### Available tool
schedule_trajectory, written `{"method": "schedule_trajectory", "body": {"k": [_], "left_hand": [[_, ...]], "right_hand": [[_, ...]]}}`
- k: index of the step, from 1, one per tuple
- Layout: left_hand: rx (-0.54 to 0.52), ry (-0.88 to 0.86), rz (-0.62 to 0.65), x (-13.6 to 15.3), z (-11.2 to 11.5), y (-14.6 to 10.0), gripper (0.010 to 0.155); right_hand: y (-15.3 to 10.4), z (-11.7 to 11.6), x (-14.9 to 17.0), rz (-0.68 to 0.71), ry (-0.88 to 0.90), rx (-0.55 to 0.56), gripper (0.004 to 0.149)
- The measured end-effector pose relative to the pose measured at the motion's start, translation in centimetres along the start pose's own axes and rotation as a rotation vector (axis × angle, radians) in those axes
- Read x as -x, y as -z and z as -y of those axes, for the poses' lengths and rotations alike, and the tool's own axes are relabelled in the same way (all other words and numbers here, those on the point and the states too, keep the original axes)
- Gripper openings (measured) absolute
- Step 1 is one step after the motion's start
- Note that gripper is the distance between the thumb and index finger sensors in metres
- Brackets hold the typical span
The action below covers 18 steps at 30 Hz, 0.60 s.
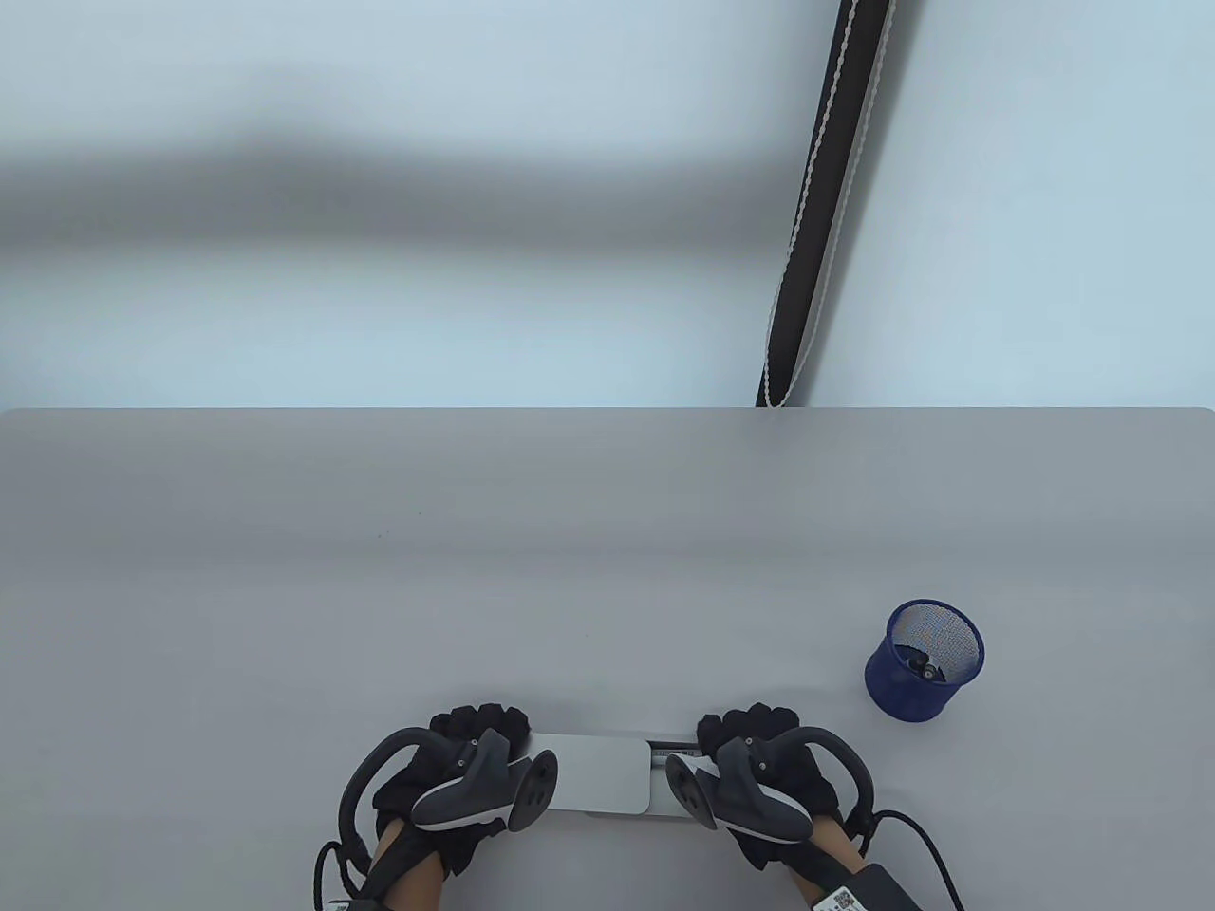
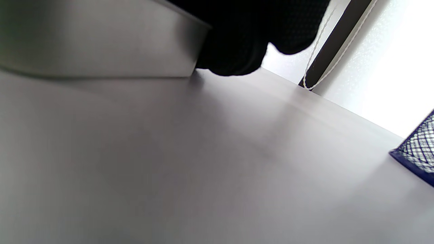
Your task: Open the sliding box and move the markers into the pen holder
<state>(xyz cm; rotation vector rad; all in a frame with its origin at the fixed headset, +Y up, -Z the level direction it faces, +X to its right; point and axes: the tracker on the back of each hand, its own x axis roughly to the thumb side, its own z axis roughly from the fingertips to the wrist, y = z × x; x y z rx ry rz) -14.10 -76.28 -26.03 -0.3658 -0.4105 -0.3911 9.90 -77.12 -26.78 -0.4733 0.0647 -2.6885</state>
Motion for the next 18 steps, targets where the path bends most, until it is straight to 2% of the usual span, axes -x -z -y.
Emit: {"method": "schedule_trajectory", "body": {"k": [8, 18], "left_hand": [[-0.001, 0.0, -0.001, 0.04, -0.04, 0.02, 0.082], [-0.001, 0.0, -0.002, 0.07, -0.04, 0.03, 0.082]], "right_hand": [[0.02, -0.05, -0.18, 0.017, -0.025, 0.015, 0.093], [-0.16, -0.08, 0.26, 0.033, 0.018, 0.042, 0.08]]}}
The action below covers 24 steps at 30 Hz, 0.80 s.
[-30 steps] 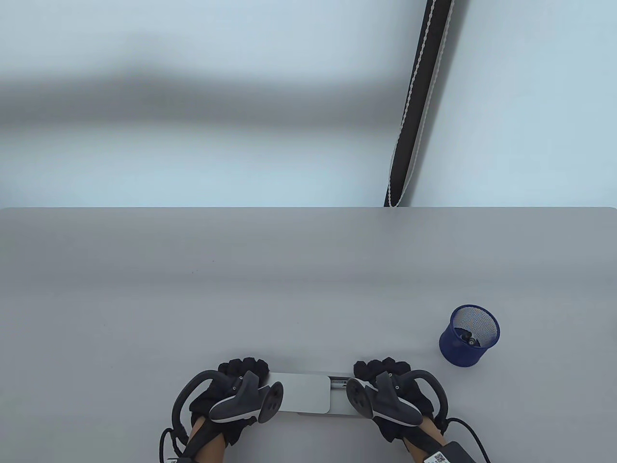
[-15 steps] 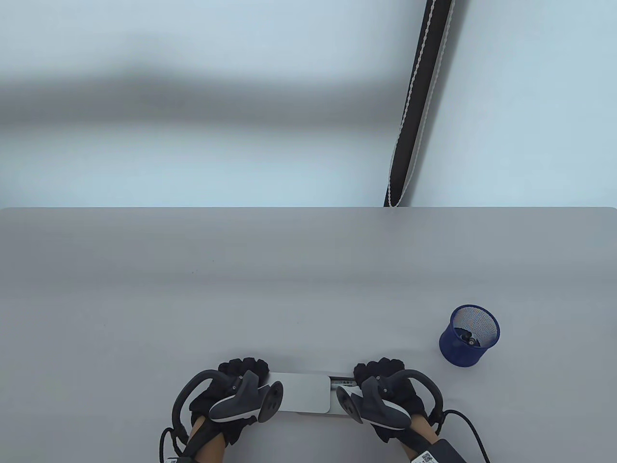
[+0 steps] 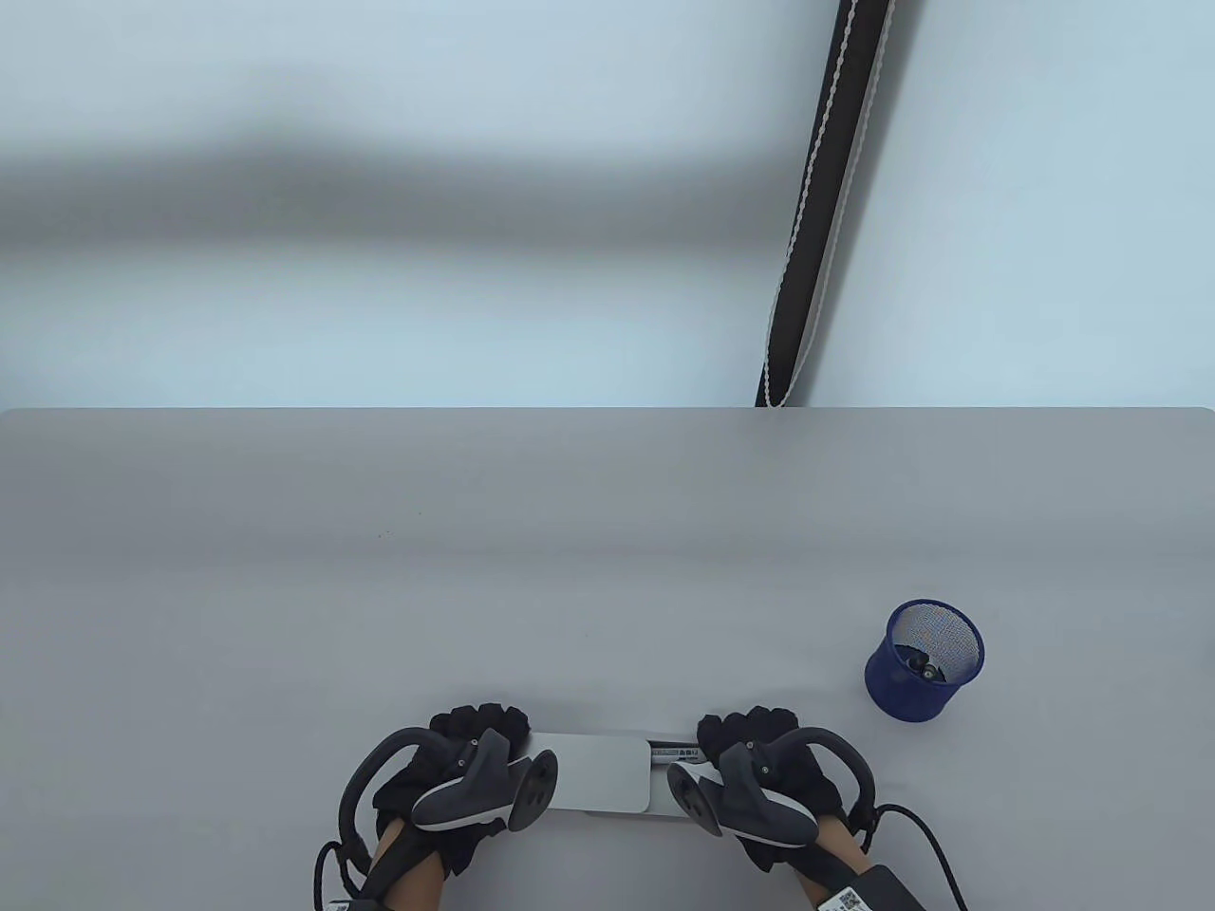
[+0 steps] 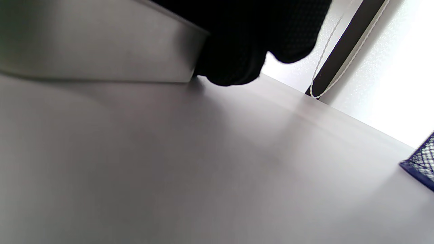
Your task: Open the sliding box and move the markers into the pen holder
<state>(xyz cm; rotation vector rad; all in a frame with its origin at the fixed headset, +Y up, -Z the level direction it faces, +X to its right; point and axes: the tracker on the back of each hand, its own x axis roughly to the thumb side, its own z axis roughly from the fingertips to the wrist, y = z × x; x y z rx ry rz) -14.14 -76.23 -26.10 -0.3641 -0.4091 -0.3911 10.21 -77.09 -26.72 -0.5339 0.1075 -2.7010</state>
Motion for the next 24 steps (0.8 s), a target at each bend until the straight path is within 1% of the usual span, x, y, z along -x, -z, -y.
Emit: {"method": "schedule_trajectory", "body": {"k": [11, 24], "left_hand": [[0.0, 0.0, 0.0, 0.0, 0.0, 0.0, 0.082], [-0.007, 0.009, -0.005, 0.0, 0.0, 0.0, 0.082]], "right_hand": [[-0.4, 0.1, 0.5, 0.003, 0.03, 0.048, 0.063], [-0.8, -0.2, 1.3, -0.012, 0.09, 0.072, 0.056]]}}
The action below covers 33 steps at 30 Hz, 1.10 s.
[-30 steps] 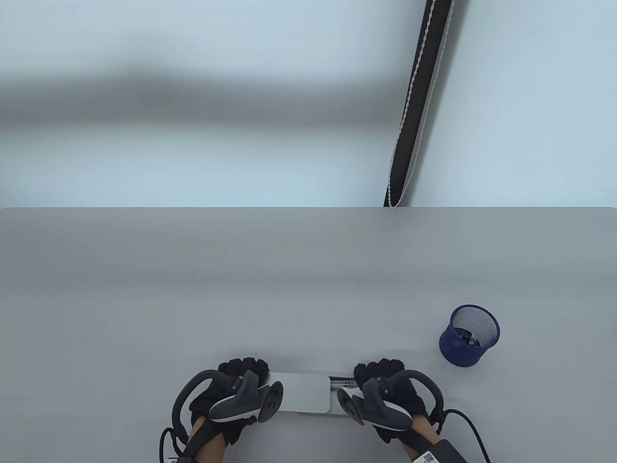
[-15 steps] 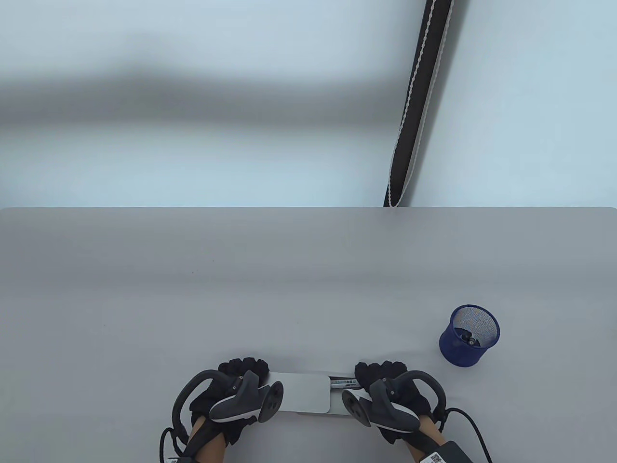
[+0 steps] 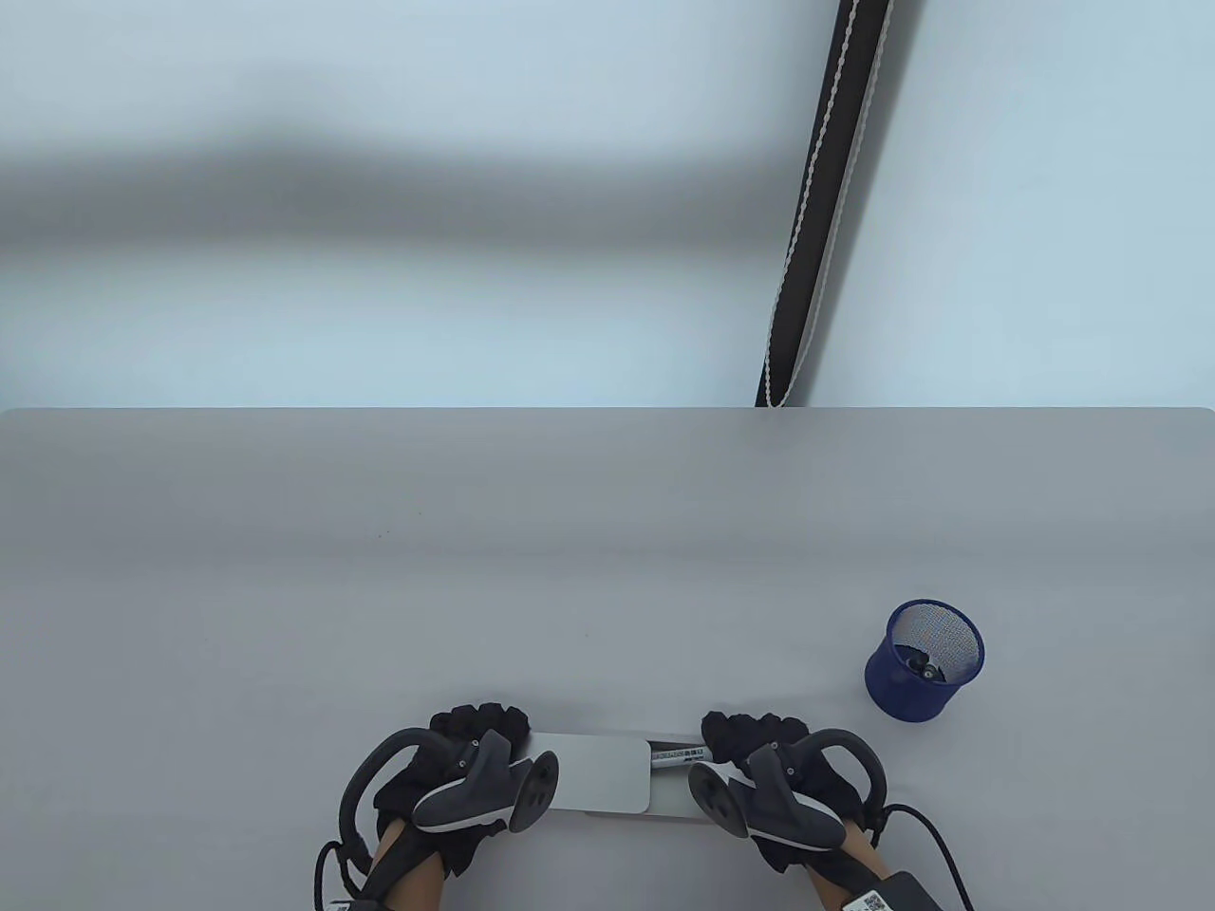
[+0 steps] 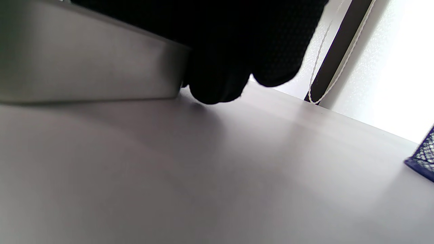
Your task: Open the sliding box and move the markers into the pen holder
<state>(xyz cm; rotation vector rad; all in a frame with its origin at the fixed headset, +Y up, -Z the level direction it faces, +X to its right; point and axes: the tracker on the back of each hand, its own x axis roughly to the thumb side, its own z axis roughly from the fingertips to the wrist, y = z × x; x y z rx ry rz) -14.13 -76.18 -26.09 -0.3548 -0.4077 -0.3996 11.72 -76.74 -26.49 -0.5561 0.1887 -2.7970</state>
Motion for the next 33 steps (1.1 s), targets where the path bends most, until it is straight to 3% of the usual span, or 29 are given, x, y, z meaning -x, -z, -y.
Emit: {"method": "schedule_trajectory", "body": {"k": [33], "left_hand": [[-0.003, 0.0, 0.002, 0.0, 0.0, 0.0, 0.083]], "right_hand": [[-0.3, -0.1, 2.5, -0.071, 0.155, -0.037, 0.048]]}}
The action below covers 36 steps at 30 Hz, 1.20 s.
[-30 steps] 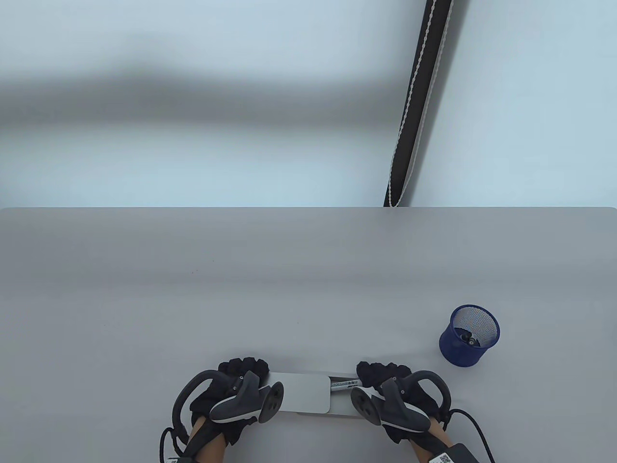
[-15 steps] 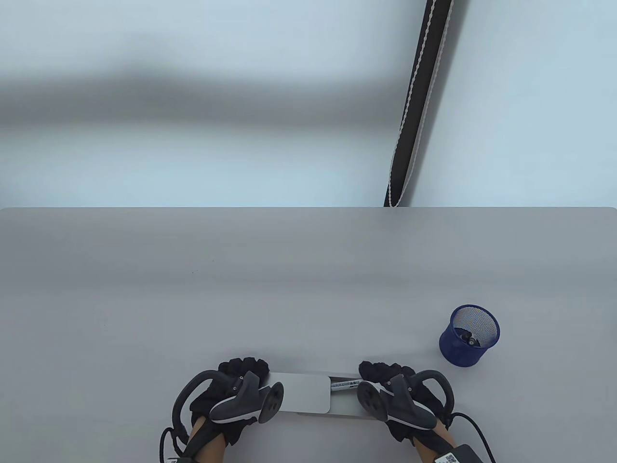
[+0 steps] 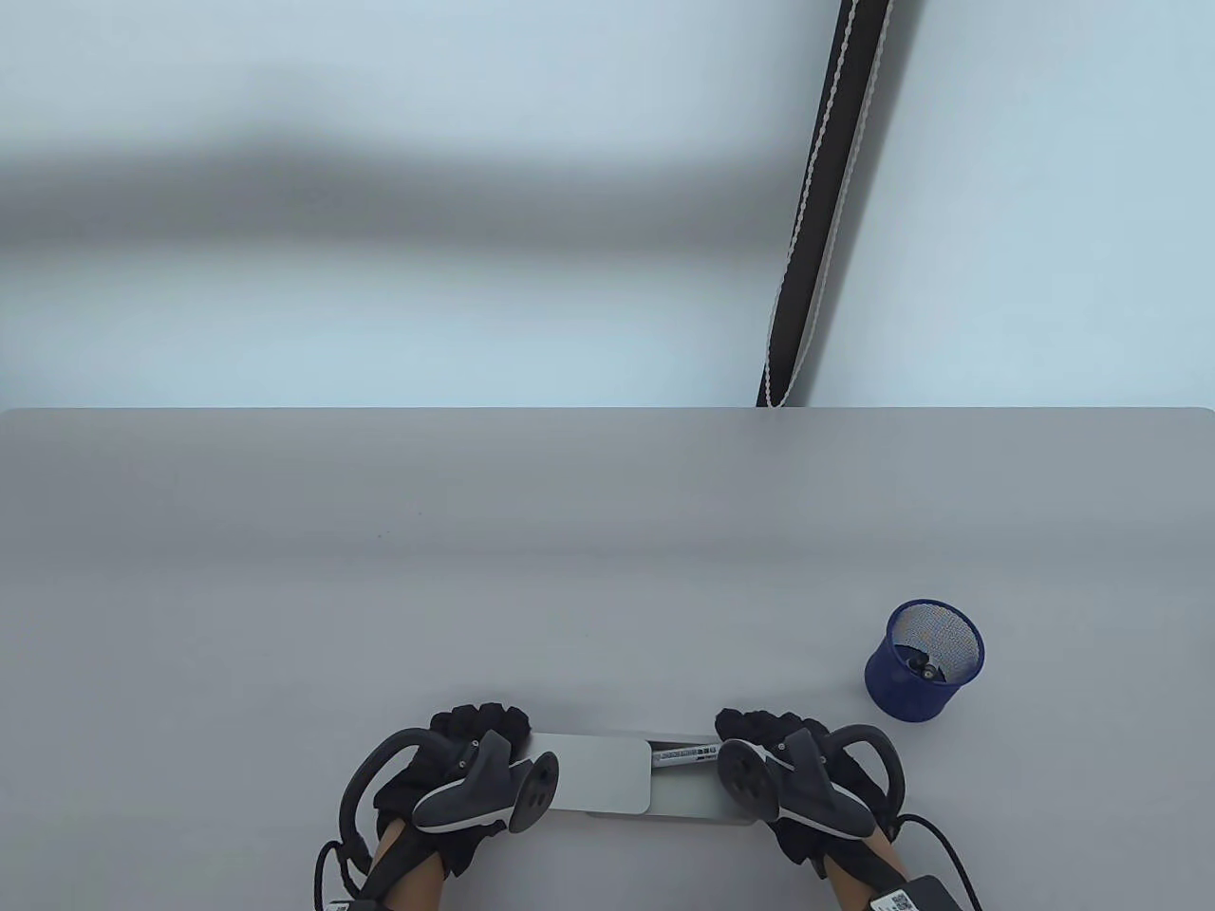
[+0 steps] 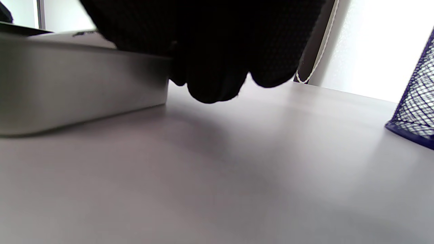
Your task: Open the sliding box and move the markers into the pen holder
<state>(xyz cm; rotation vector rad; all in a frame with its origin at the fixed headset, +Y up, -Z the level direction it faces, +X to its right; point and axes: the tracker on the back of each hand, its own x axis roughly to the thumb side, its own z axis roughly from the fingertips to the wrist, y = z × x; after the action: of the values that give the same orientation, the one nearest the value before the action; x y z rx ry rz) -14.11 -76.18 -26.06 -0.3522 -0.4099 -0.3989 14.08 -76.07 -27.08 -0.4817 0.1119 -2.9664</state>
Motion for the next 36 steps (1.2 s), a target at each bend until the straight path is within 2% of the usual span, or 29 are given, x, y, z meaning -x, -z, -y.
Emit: {"method": "schedule_trajectory", "body": {"k": [15, 36], "left_hand": [[0.0, 0.0, 0.0, 0.0, 0.0, 0.0, 0.083], [0.0, 0.0, 0.0, 0.0, 0.0, 0.0, 0.083]], "right_hand": [[-0.1, 1.1, 2.2, -0.036, 0.172, -0.018, 0.045], [-0.8, 4.6, 4.4, -0.058, 0.42, 0.042, 0.044]]}}
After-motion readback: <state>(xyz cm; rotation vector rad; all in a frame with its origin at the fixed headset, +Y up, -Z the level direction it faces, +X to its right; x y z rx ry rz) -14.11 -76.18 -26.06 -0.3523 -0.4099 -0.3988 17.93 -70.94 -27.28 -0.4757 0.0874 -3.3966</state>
